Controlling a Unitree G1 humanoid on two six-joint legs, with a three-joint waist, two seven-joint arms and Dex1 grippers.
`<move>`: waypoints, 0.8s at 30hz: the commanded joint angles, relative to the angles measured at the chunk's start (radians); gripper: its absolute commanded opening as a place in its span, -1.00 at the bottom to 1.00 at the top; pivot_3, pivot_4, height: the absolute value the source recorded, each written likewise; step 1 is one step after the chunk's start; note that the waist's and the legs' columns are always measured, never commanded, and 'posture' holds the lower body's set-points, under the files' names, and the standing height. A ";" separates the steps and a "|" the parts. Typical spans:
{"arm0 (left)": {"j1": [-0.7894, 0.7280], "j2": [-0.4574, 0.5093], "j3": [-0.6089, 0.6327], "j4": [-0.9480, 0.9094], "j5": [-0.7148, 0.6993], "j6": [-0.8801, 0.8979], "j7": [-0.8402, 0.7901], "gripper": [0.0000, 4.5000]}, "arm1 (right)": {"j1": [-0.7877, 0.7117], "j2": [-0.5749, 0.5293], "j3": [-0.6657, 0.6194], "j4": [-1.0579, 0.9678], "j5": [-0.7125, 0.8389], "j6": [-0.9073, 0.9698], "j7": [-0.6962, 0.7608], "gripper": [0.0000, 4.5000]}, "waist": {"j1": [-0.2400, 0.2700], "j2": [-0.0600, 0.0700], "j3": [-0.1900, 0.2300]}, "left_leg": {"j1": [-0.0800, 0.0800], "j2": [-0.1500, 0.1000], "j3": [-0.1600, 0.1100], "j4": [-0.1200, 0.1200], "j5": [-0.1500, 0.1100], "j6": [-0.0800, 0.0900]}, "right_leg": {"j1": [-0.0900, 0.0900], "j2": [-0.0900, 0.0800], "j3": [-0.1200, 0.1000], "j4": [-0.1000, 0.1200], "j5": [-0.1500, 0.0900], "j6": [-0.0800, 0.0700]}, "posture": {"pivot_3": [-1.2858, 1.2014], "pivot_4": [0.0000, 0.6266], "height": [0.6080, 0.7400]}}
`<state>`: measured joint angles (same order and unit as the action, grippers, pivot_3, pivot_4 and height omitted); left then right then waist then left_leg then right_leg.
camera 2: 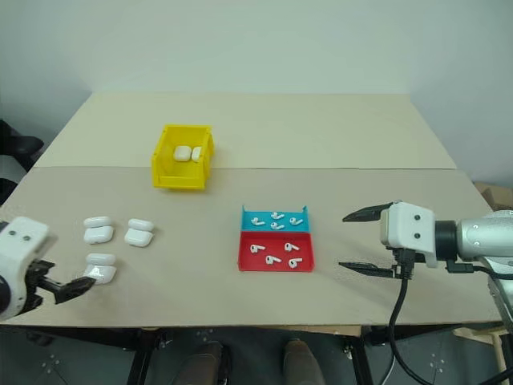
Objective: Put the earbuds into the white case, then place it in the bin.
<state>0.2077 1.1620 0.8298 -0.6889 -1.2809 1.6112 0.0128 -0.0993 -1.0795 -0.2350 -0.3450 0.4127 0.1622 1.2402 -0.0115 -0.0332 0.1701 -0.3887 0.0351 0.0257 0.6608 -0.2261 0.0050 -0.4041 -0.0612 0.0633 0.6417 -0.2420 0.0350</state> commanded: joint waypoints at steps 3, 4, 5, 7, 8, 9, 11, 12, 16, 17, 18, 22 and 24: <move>0.022 0.099 -0.067 0.144 -0.378 -0.133 0.362 1.00 | 0.006 0.006 0.000 -0.030 -0.007 0.017 -0.027 0.99 | 0.000 0.000 0.000 | -0.001 0.000 0.001 0.000 0.000 0.000 | -0.001 0.000 0.000 0.000 0.000 0.000 | 0.03 -0.52 1.00; 0.035 0.129 -0.106 0.174 -0.458 -0.202 0.436 1.00 | 0.009 0.006 0.000 -0.033 -0.008 0.017 -0.030 0.99 | 0.000 0.000 0.000 | -0.001 0.001 0.001 0.000 -0.001 -0.001 | -0.001 0.000 0.000 0.000 0.000 0.000 | 0.03 -0.52 1.00; 0.043 0.164 -0.145 0.202 -0.531 -0.263 0.492 1.00 | 0.012 0.005 0.000 -0.036 -0.008 0.022 -0.034 0.99 | 0.000 0.000 0.000 | -0.001 0.001 0.001 -0.001 -0.001 -0.001 | -0.002 -0.001 0.001 0.000 0.000 0.000 | 0.03 -0.52 1.00; 0.030 0.235 -0.241 0.248 -0.625 -0.358 0.579 1.00 | 0.018 0.001 -0.002 -0.042 -0.016 0.025 -0.040 0.99 | 0.000 0.000 0.000 | -0.001 0.001 0.001 -0.001 -0.001 -0.001 | -0.002 -0.001 0.001 0.001 0.000 -0.001 | 0.03 -0.52 1.00; 0.021 0.259 -0.283 0.270 -0.660 -0.400 0.607 1.00 | 0.024 -0.001 -0.008 -0.047 -0.017 0.029 -0.043 0.99 | 0.000 0.000 0.000 | -0.001 0.001 0.001 -0.001 -0.001 -0.001 | -0.002 -0.001 0.001 0.000 0.000 -0.002 | 0.03 -0.52 1.00; 0.014 0.276 -0.312 0.281 -0.679 -0.430 0.623 1.00 | 0.030 -0.003 -0.016 -0.052 -0.013 0.034 -0.044 0.99 | 0.000 0.000 0.000 | -0.001 0.001 0.002 -0.001 -0.001 -0.001 | -0.002 -0.001 0.001 0.001 0.000 -0.002 | 0.03 -0.52 1.00; 0.010 0.312 -0.351 0.281 -0.691 -0.458 0.634 1.00 | 0.050 -0.009 -0.039 -0.059 -0.009 0.037 -0.040 0.99 | 0.000 0.000 0.000 | -0.001 0.001 0.004 -0.001 -0.001 -0.001 | -0.002 -0.001 0.001 0.000 -0.001 -0.003 | 0.03 -0.52 1.00; 0.014 0.318 -0.360 0.280 -0.691 -0.467 0.636 1.00 | 0.062 -0.012 -0.050 -0.062 -0.009 0.039 -0.040 0.99 | -0.001 0.000 0.000 | -0.001 0.001 0.005 -0.002 -0.001 -0.001 | -0.002 -0.001 0.001 0.000 -0.001 -0.004 | 0.03 -0.52 1.00; 0.001 0.338 -0.425 0.312 -0.691 -0.499 0.660 1.00 | 0.092 -0.012 -0.074 -0.079 -0.008 0.046 -0.042 0.99 | -0.001 0.000 0.000 | -0.001 0.000 0.012 -0.002 -0.001 -0.002 | -0.003 0.001 0.001 0.000 -0.001 -0.003 | 0.03 -0.52 1.00; -0.018 0.341 -0.455 0.319 -0.691 -0.507 0.652 1.00 | 0.093 -0.011 -0.072 -0.080 -0.010 0.047 -0.043 0.99 | 0.000 0.000 0.000 | -0.001 0.000 0.013 -0.002 -0.001 -0.002 | -0.003 0.001 0.001 0.000 -0.001 -0.003 | 0.03 -0.52 1.00; -0.038 0.335 -0.480 0.327 -0.691 -0.516 0.641 1.00 | 0.092 -0.011 -0.071 -0.079 -0.012 0.046 -0.044 0.99 | 0.001 0.000 0.000 | 0.000 0.000 0.013 -0.002 -0.001 -0.002 | -0.003 0.001 0.001 0.000 -0.001 -0.004 | 0.03 -0.52 1.00; -0.114 0.307 -0.579 0.355 -0.691 -0.539 0.646 1.00 | 0.094 -0.011 -0.076 -0.080 -0.006 0.049 -0.041 0.99 | 0.003 0.000 0.000 | -0.001 -0.001 0.014 -0.002 -0.001 -0.002 | -0.003 0.001 0.001 0.000 -0.003 -0.008 | 0.03 -0.52 1.00; -0.152 0.312 -0.638 0.368 -0.691 -0.538 0.661 1.00 | 0.101 -0.011 -0.079 -0.083 -0.007 0.048 -0.040 0.99 | 0.004 0.000 0.000 | -0.001 -0.001 0.014 -0.002 -0.001 -0.002 | -0.003 0.001 0.002 0.000 -0.003 -0.007 | 0.03 -0.52 1.00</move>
<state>0.0774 1.4681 0.2148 -0.3323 -1.9681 1.0868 0.6604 0.0058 -1.0774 -0.2724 -0.4034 0.3967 0.2081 1.1979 -0.0078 -0.0337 0.1704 -0.3894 0.0342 0.0396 0.6591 -0.2270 0.0030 -0.4070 -0.0597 0.0649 0.6413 -0.2444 0.0292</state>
